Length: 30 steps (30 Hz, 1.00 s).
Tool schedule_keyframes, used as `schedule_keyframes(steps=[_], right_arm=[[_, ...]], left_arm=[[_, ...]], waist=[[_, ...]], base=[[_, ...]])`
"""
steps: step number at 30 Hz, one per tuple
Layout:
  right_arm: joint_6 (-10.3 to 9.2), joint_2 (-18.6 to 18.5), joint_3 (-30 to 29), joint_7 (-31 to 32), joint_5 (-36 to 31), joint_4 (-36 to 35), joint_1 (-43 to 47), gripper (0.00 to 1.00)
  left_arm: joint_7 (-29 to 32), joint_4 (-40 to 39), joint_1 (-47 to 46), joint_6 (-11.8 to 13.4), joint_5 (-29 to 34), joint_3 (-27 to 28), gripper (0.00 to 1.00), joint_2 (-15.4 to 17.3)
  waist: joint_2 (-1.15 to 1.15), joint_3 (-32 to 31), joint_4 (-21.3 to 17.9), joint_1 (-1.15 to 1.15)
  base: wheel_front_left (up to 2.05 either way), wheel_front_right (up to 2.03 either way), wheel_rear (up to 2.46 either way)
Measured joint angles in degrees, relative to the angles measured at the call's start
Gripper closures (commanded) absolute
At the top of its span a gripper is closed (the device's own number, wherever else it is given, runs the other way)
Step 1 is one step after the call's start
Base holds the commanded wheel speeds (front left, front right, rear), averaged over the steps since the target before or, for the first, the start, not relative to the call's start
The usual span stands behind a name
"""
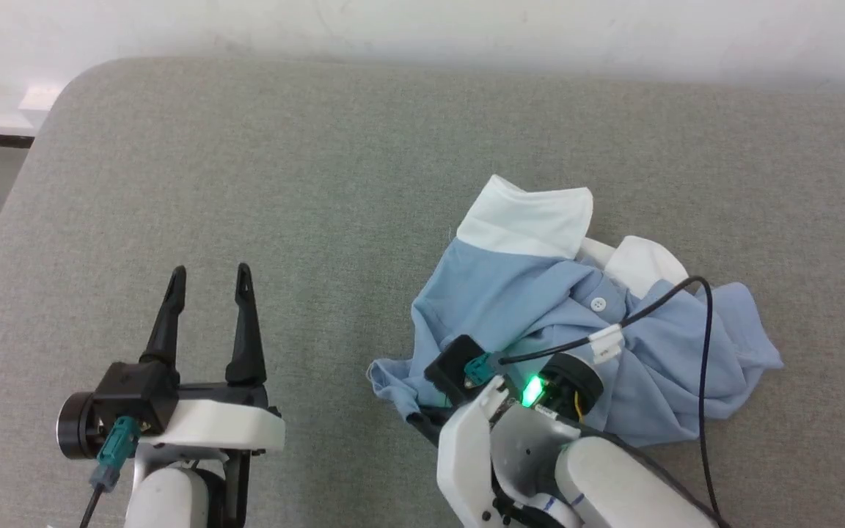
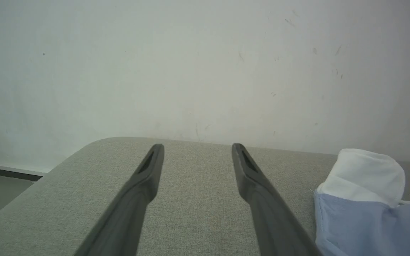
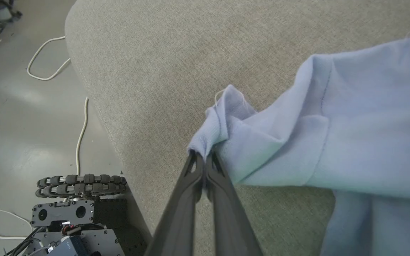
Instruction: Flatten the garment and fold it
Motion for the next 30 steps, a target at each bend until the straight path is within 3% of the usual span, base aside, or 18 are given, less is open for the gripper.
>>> schedule_keyframes(steps=[3, 7, 14, 17, 21, 25, 30], right_arm=[[0.00, 0.01, -2.12, -1.52, 1.23, -1.19, 0.50, 0.00], [0.00, 0.22, -8.05, -9.48, 2.43, -7.30, 1.38, 0.00], [0.00, 0.71, -29.37, -23.68, -3.90, -15.74, 8.16, 0.00], [-0.01, 0.63, -36.67, -25.30, -7.04, -16.31, 12.20, 0.00], [-0.01, 0.66, -40.86, -25.44, -6.82, -16.17, 16.12, 0.00], [0.00, 0.71, -41.97, -25.40, -5.81, -16.26, 17.64, 0.00], [0.00, 0.74, -41.36, -25.33, -4.39, -16.24, 18.01, 0.00]], left_arm=[[0.00, 0.36, 0.16, -0.32, -0.08, 0.01, 0.00, -0.03], [0.00, 1.05, 1.11, -0.38, -0.08, -0.08, 0.00, -0.05], [0.00, 1.88, 2.08, -1.27, -0.07, -0.98, 0.00, -0.08], [0.00, 2.97, 2.28, -1.86, -0.07, -2.40, 0.00, -0.08], [0.19, 6.08, 2.27, -2.87, -0.04, -5.78, 0.00, -0.11], [6.56, 9.94, 2.24, -2.92, 0.25, -7.94, 0.00, -0.23], [20.17, 12.82, 2.20, -1.34, -1.11, -9.33, 0.00, -0.27]], waist=[[0.00, -0.11, -0.14, 0.00], [0.00, -0.73, -0.53, 0.00], [0.00, -2.58, -1.79, 0.00], [0.00, -3.23, -2.57, 0.00], [0.00, -3.77, -3.75, 0.00], [0.00, -4.03, -5.28, 0.00], [0.00, -4.01, -7.46, 0.00]], base=[[0.00, 0.00, 0.00], [0.00, 0.00, 0.00], [0.00, 0.00, 0.00], [0.00, 0.00, 0.00], [0.00, 0.00, 0.00], [0.00, 0.00, 0.00], [0.00, 0.00, 0.00]])
